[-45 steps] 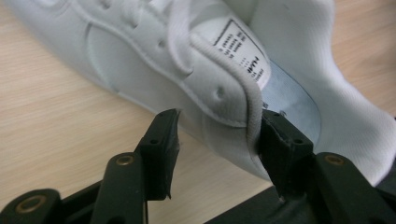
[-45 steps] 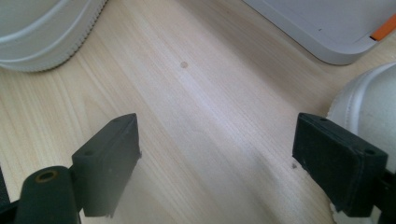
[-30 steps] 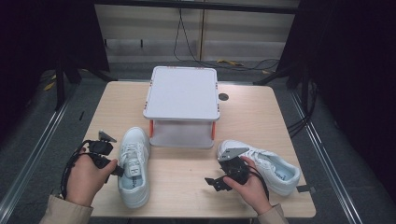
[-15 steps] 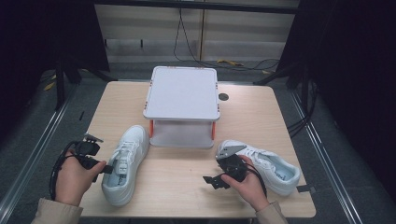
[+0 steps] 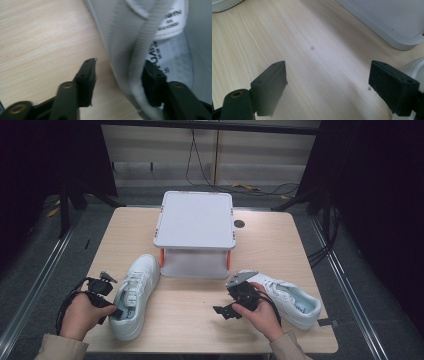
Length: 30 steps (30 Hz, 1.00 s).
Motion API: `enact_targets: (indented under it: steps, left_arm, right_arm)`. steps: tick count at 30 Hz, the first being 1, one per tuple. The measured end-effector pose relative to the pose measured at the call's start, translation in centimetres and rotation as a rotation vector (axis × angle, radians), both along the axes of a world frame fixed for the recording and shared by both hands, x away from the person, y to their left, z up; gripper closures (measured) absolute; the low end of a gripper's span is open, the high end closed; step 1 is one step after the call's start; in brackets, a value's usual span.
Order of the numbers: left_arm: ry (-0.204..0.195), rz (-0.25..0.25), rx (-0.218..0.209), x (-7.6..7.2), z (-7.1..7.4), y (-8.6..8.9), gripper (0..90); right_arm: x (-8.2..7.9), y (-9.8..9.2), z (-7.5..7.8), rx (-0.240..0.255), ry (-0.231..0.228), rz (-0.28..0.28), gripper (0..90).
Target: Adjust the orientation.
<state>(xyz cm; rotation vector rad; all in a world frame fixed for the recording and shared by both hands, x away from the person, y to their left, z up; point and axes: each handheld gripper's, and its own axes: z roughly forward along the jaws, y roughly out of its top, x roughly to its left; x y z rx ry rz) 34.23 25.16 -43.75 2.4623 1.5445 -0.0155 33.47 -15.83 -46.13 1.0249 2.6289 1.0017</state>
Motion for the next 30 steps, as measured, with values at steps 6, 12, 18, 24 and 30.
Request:
enact_targets:
  steps: [6, 12, 18, 24, 30]
  left_arm:
    - [0.037, 0.025, -0.040, 0.1, 0.0, 0.1, 66.2]
    - [0.023, 0.080, -0.025, 0.3, 0.3, 0.7, 73.3]
    - [-0.053, 0.126, -0.019, 0.0, 1.2, 2.9, 80.3]
    - [-0.075, 0.138, -0.077, -0.9, 2.6, 4.7, 83.0]
    - [-0.102, 0.122, -0.111, -2.0, 4.1, 4.7, 83.6]
  right_arm:
    - [-0.2, 0.0, 0.4, 0.004, -0.010, 0.000, 14.6]
    - [-0.1, -0.7, 1.0, 0.006, -0.013, -0.016, 14.6]
    - [0.1, -1.3, 1.5, 0.012, -0.022, -0.025, 14.6]
    - [0.7, -1.6, 2.0, 0.016, -0.027, -0.047, 14.6]
    - [1.0, -1.4, 3.6, 0.020, -0.055, -0.050, 14.6]
